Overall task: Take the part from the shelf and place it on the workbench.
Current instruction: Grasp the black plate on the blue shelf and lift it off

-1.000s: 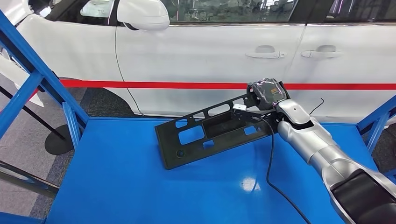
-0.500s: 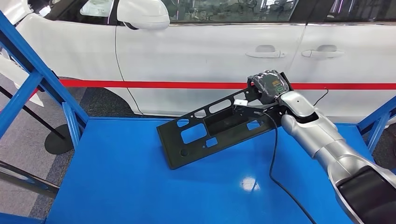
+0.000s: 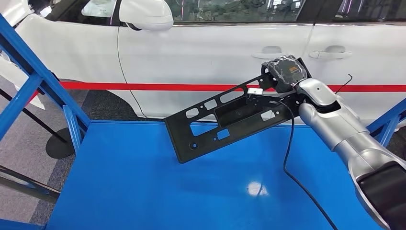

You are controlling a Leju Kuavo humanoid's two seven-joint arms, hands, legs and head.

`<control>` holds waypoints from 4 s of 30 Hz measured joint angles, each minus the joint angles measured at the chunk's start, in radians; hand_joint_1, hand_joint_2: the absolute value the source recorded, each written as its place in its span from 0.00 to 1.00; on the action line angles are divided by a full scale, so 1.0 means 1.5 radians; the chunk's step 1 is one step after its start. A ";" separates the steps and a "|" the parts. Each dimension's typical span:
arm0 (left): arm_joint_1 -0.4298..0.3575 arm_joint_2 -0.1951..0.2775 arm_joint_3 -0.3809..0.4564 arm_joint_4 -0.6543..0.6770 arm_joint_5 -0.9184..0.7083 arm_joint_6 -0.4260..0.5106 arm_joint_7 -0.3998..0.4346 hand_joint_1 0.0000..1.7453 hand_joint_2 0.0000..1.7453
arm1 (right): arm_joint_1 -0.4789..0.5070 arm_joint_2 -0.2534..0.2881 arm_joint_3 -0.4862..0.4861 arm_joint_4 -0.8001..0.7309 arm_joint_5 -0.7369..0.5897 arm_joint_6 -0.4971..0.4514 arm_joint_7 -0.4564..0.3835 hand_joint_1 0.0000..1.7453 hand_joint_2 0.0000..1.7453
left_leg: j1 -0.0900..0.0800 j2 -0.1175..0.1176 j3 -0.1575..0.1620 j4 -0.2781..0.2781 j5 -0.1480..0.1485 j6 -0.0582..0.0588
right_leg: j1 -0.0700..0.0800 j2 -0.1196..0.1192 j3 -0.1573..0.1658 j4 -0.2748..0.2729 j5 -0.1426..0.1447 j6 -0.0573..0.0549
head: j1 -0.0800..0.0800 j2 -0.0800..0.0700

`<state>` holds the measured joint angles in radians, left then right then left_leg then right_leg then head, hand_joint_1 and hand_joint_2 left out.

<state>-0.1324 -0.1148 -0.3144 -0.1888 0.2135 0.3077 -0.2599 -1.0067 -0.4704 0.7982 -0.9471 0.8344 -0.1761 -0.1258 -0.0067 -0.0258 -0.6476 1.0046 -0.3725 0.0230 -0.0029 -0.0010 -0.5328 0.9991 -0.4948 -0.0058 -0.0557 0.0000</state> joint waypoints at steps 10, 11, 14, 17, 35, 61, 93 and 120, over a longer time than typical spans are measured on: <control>-0.001 0.000 0.001 0.000 -0.007 -0.036 -0.023 0.00 1.00 | 0.003 -0.002 0.011 0.016 -0.015 -0.017 -0.003 1.00 1.00 | -0.002 0.000 -0.002 0.002 -0.002 0.002 | -0.001 0.000 -0.001 0.000 0.000 0.001 | 0.000 0.000; -0.001 0.000 0.001 0.000 -0.008 -0.037 -0.021 0.00 1.00 | 0.003 -0.001 0.011 0.019 -0.018 -0.018 -0.005 1.00 1.00 | -0.003 0.000 -0.002 0.003 -0.003 0.004 | -0.002 0.000 0.000 -0.001 0.000 0.002 | 0.000 0.000; -0.003 0.000 0.001 0.000 -0.008 -0.038 -0.014 0.00 1.00 | 0.002 0.002 0.014 0.028 -0.026 -0.025 -0.009 1.00 1.00 | -0.005 0.000 0.000 0.001 -0.002 0.010 | -0.003 0.000 0.001 -0.003 0.000 0.007 | 0.000 0.000; -0.005 -0.001 0.001 0.000 -0.007 -0.039 -0.007 0.00 1.00 | 0.000 0.006 0.016 0.038 -0.028 -0.034 -0.010 1.00 1.00 | 0.002 0.001 0.011 -0.021 0.010 0.016 | -0.004 0.001 -0.008 0.024 -0.025 0.013 | 0.000 0.000; 0.004 -0.001 0.001 0.000 -0.012 -0.035 0.000 0.00 1.00 | -0.017 0.011 0.044 0.056 -0.013 -0.023 -0.003 1.00 1.00 | 0.023 0.012 -0.063 0.115 -0.070 -0.036 | -0.025 0.006 -0.042 0.029 0.017 0.002 | 0.000 0.000; -0.003 0.005 0.001 0.000 -0.031 -0.025 0.008 0.00 1.00 | -0.204 -0.006 0.093 0.004 -0.060 0.063 0.035 1.00 1.00 | 0.008 0.017 -0.013 0.032 -0.014 -0.015 | -0.020 0.005 -0.036 0.045 -0.001 0.025 | -0.001 0.000; 0.008 0.008 0.012 0.000 -0.028 -0.019 0.001 0.00 1.00 | -0.202 0.024 0.156 0.042 -0.101 -0.001 0.033 1.00 1.00 | -0.002 0.021 -0.014 0.026 -0.011 -0.009 | -0.009 -0.001 -0.035 0.030 0.011 0.006 | -0.001 0.000; 0.008 0.001 0.013 0.000 -0.038 -0.017 0.006 0.00 1.00 | -0.210 0.045 0.176 0.085 -0.117 0.005 0.009 1.00 1.00 | -0.002 0.023 0.000 0.014 -0.014 0.009 | -0.006 0.000 -0.014 0.034 0.003 0.018 | -0.001 0.000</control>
<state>-0.1199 -0.1128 -0.2949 -0.1892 0.1569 0.2819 -0.2513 -1.3219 -0.4029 1.0624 -0.8190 0.6592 -0.1690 -0.1130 -0.0099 0.0082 -0.6481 1.0259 -0.3928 0.0365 -0.0119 -0.0011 -0.5537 1.0495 -0.4896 0.0214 -0.0567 0.0000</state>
